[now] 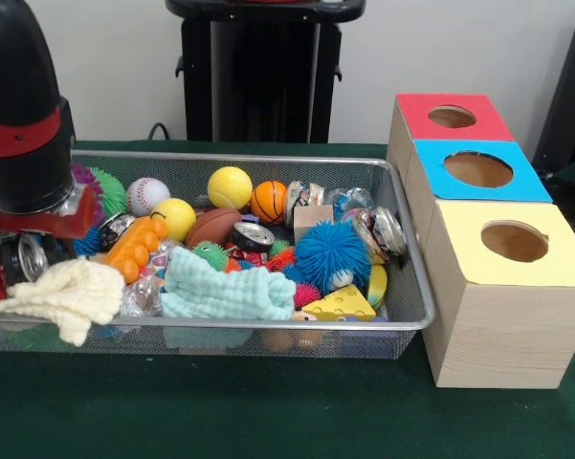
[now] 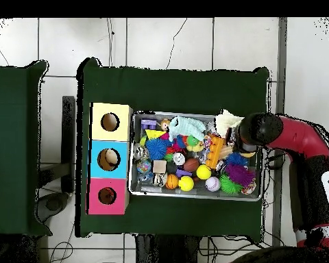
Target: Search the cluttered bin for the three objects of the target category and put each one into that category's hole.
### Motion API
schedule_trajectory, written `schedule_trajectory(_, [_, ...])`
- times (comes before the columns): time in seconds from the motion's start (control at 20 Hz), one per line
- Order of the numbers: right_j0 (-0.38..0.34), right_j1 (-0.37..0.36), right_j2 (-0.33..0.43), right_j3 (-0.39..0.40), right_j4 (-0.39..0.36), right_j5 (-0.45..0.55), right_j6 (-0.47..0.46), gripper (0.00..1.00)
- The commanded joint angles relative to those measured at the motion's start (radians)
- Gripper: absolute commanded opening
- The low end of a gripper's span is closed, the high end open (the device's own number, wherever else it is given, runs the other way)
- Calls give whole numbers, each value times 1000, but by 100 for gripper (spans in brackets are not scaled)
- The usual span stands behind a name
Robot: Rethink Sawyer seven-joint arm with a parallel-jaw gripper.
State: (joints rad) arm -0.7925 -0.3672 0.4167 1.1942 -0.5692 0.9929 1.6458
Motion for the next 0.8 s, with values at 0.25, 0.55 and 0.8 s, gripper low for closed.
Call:
schedule_trajectory(0.25, [9,66,-39,255,-83,-327,57,0])
schedule_trajectory(0.55, [81,28,-108,325,-57,-397,184,0])
schedule_trajectory(0.8, [125,-32,-165,385,0,-403,226,0])
